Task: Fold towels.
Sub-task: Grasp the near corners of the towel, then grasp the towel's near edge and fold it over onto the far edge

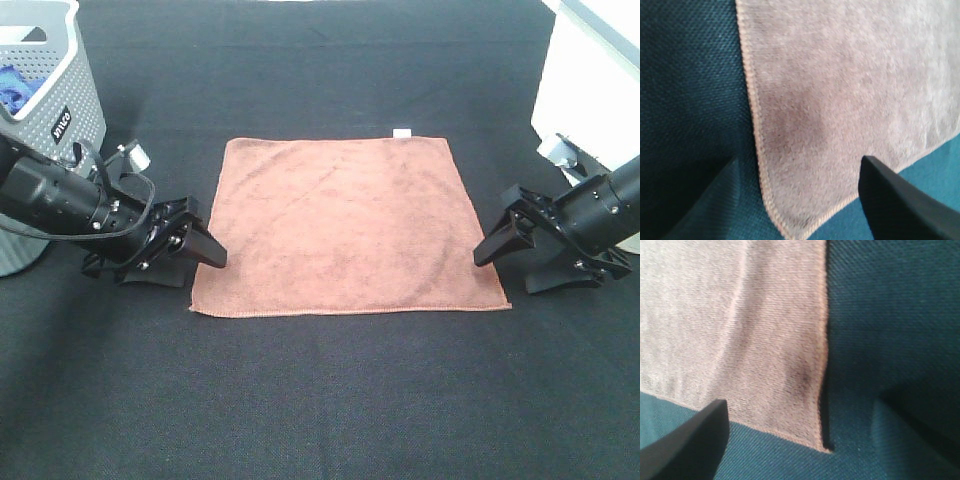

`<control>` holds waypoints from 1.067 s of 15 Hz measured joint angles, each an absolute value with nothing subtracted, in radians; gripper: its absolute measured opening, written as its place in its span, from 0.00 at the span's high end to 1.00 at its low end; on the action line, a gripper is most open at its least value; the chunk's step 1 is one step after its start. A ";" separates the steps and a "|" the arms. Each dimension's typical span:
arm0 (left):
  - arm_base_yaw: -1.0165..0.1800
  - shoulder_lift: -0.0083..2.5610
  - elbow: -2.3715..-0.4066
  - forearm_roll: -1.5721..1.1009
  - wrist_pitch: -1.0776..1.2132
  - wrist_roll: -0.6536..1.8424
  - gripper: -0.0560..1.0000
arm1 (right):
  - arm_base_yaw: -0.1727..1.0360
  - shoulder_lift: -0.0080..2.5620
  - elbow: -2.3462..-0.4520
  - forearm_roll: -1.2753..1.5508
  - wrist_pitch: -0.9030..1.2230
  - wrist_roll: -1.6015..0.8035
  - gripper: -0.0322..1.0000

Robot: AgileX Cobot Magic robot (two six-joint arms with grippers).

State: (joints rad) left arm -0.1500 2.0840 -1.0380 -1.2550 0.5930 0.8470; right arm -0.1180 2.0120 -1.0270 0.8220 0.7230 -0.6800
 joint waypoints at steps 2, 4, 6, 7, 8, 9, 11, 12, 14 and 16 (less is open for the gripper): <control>-0.156 2.102 -1.044 -1.301 0.598 0.847 0.33 | -0.093 2.026 -1.030 0.852 0.724 -0.687 0.25; -0.183 2.124 -1.057 -1.347 0.606 0.852 0.34 | -0.063 2.046 -1.040 0.901 0.725 -0.687 0.26; -0.214 2.146 -1.089 -1.360 0.618 0.854 0.34 | -0.030 2.061 -1.055 0.920 0.726 -0.688 0.31; -0.214 2.146 -1.089 -1.360 0.618 0.854 0.34 | -0.030 2.061 -1.055 0.920 0.726 -0.688 0.31; -0.231 2.156 -1.110 -1.357 0.619 0.854 0.37 | -0.008 2.071 -1.069 0.928 0.725 -0.685 0.38; -0.233 2.163 -1.115 -1.354 0.612 0.852 0.46 | -0.001 2.079 -1.078 0.926 0.722 -0.675 0.46; -0.233 2.175 -1.115 -1.327 0.599 0.851 0.79 | 0.003 2.091 -1.089 0.891 0.706 -0.613 0.73; -0.233 2.177 -1.115 -1.308 0.599 0.851 0.91 | 0.004 2.094 -1.096 0.856 0.699 -0.574 0.90; -0.233 2.177 -1.115 -1.272 0.626 0.838 0.94 | 0.004 2.090 -1.101 0.791 0.703 -0.509 0.97; -0.226 2.169 -1.115 -1.211 0.661 0.789 0.94 | 0.004 2.076 -1.102 0.759 0.725 -0.498 0.97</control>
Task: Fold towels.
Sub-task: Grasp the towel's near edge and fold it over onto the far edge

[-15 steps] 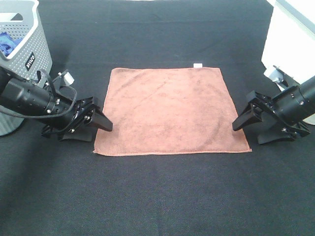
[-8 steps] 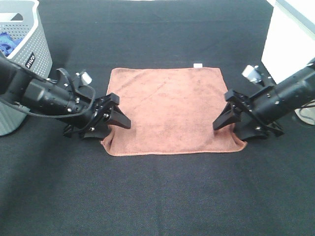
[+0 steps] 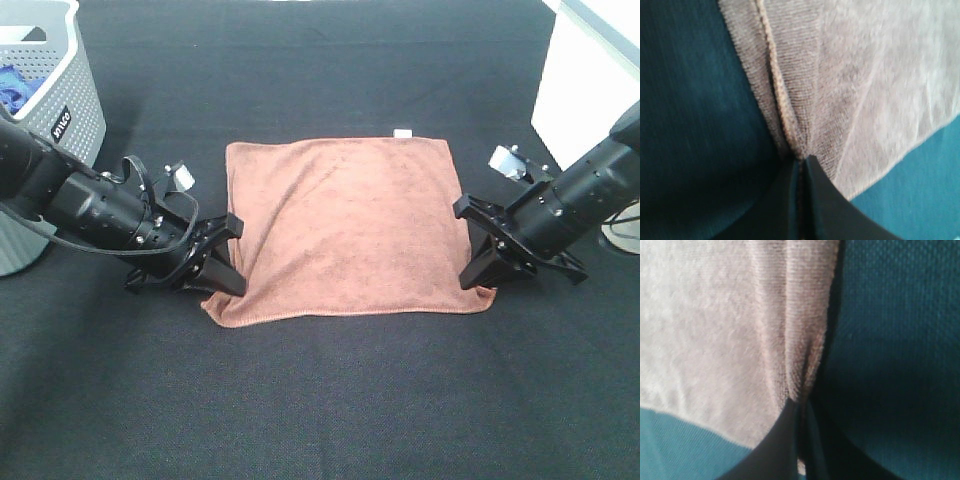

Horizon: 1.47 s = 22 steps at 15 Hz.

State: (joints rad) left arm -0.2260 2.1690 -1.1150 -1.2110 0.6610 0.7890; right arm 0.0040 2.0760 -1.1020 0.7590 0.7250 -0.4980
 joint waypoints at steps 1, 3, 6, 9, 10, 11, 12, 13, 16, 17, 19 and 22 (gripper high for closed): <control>-0.210 2.132 -1.114 -1.125 0.686 0.728 0.94 | 0.004 2.056 -1.102 0.753 0.754 -0.496 0.97; -0.196 2.100 -1.114 -1.058 0.698 0.678 0.94 | 0.004 2.049 -1.102 0.753 0.784 -0.493 0.97; -0.182 2.024 -1.114 -0.814 0.767 0.507 0.94 | 0.007 2.034 -1.066 0.757 0.841 -0.470 0.97; -0.182 2.001 -1.081 -0.742 0.832 0.434 0.94 | 0.008 1.970 -0.954 0.759 0.827 -0.470 0.97; -0.182 1.985 -1.023 -0.742 0.835 0.430 0.94 | 0.008 1.939 -0.900 0.762 0.827 -0.470 0.97; -0.182 1.965 -0.967 -0.740 0.829 0.430 0.94 | 0.008 1.932 -0.869 0.764 0.827 -0.470 0.97; -0.182 1.943 -0.931 -0.740 0.808 0.430 0.94 | 0.008 1.927 -0.846 0.764 0.827 -0.470 0.97; -0.182 1.912 -0.913 -0.740 0.790 0.430 0.94 | 0.008 1.924 -0.840 0.764 0.828 -0.471 0.97; -0.182 1.849 -0.912 -0.756 0.708 0.475 0.94 | 0.008 1.892 -0.858 0.805 0.802 -0.567 0.97; -0.182 1.849 -0.912 -0.756 0.708 0.475 0.94 | 0.008 1.892 -0.858 0.805 0.802 -0.567 0.97; -0.182 1.819 -0.912 -0.778 0.602 0.517 0.94 | 0.008 1.889 -0.914 0.872 0.778 -0.650 0.97; -0.182 1.810 -0.930 -0.835 0.472 0.578 0.94 | 0.009 1.890 -1.038 0.916 0.735 -0.690 0.97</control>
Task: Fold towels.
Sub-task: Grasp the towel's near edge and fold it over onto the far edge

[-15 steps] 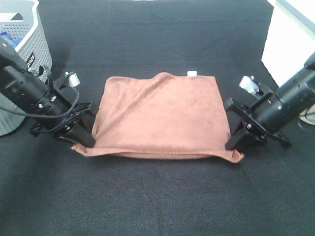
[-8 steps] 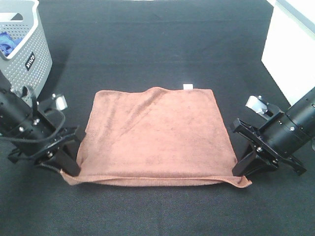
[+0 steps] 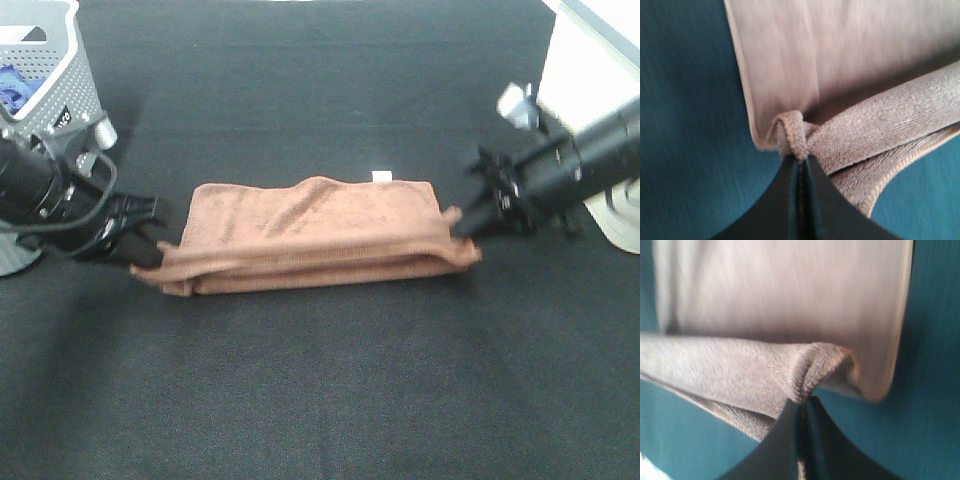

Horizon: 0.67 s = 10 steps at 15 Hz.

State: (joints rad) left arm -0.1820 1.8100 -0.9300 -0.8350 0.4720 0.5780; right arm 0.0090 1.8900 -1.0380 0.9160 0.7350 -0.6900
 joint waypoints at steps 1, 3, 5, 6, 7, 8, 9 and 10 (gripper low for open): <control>-0.182 1.810 -0.957 -0.839 0.457 0.595 0.94 | 0.009 1.904 -1.114 0.917 0.729 -0.693 0.97; -0.182 1.810 -1.032 -0.839 0.416 0.607 0.94 | 0.009 1.957 -1.223 0.919 0.734 -0.696 0.97; -0.182 1.839 -1.110 -0.839 0.382 0.618 0.94 | 0.010 2.028 -1.319 0.918 0.738 -0.696 0.97; -0.182 1.897 -1.167 -0.839 0.371 0.622 0.94 | 0.023 2.085 -1.395 0.915 0.738 -0.696 0.97; -0.182 1.947 -1.203 -0.838 0.371 0.622 0.94 | 0.030 2.125 -1.441 0.910 0.738 -0.696 0.97; -0.182 1.994 -1.240 -0.838 0.371 0.622 0.94 | 0.037 2.160 -1.476 0.909 0.735 -0.688 0.97; -0.182 2.029 -1.270 -0.835 0.369 0.624 0.94 | 0.042 2.197 -1.506 0.889 0.729 -0.677 0.97; -0.182 2.029 -1.270 -0.835 0.369 0.624 0.94 | 0.042 2.197 -1.506 0.889 0.729 -0.677 0.97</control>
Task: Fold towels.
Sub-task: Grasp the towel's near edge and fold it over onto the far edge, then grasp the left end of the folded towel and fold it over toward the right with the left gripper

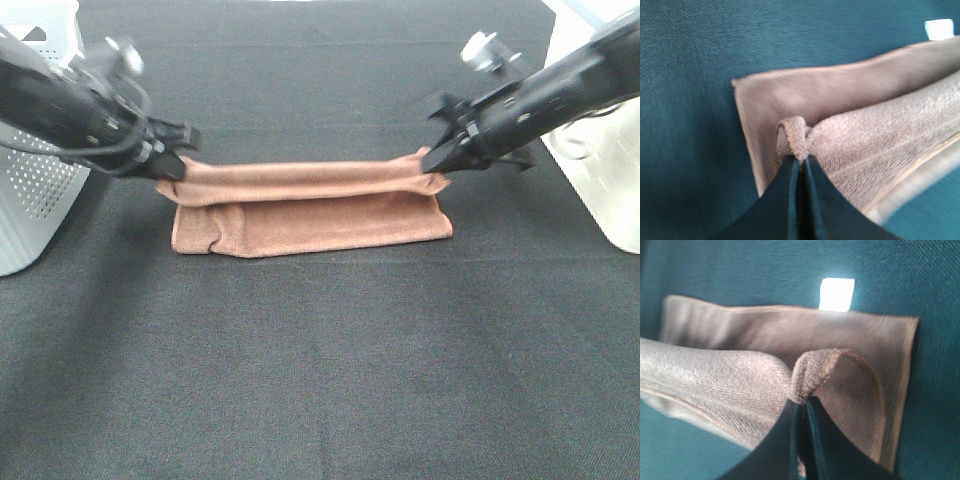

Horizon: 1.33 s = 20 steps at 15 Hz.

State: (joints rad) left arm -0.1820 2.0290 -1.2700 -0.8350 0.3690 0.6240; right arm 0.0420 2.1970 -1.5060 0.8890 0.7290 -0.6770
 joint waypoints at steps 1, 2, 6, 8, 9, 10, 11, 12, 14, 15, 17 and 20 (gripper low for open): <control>-0.182 2.055 -1.292 -0.834 0.368 0.624 0.94 | 0.043 2.226 -1.526 0.864 0.722 -0.652 0.97; -0.182 2.076 -1.320 -0.834 0.367 0.624 0.94 | 0.043 2.259 -1.542 0.830 0.699 -0.607 0.97; -0.182 2.092 -1.334 -0.831 0.344 0.625 0.68 | 0.043 2.281 -1.549 0.809 0.663 -0.575 0.70; -0.182 2.093 -1.337 -0.830 0.345 0.625 0.42 | 0.042 2.280 -1.550 0.805 0.675 -0.563 0.33; -0.182 2.093 -1.337 -0.830 0.349 0.625 0.31 | 0.042 2.276 -1.550 0.798 0.694 -0.558 0.22; -0.182 2.093 -1.337 -0.824 0.357 0.619 0.25 | 0.042 2.268 -1.550 0.780 0.714 -0.553 0.17; -0.182 2.093 -1.337 -0.783 0.373 0.573 0.22 | 0.042 2.242 -1.550 0.727 0.748 -0.513 0.15; -0.182 2.093 -1.337 -0.740 0.373 0.508 0.22 | 0.042 2.226 -1.550 0.684 0.769 -0.458 0.14; -0.182 2.093 -1.337 -0.689 0.375 0.439 0.22 | 0.042 2.217 -1.550 0.637 0.791 -0.407 0.13; -0.182 2.096 -1.337 -0.661 0.375 0.375 0.22 | 0.042 2.214 -1.550 0.591 0.805 -0.364 0.13; -0.181 2.133 -1.350 -0.650 0.394 0.291 0.22 | 0.042 2.214 -1.550 0.548 0.816 -0.327 0.13; -0.181 2.227 -1.444 -0.702 0.537 0.274 0.22 | 0.042 2.214 -1.550 0.544 0.824 -0.320 0.13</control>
State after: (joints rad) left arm -0.1810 2.2270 -1.4440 -0.7020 0.5370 0.2740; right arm 0.0420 2.2140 -1.5500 0.5440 0.8240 -0.3200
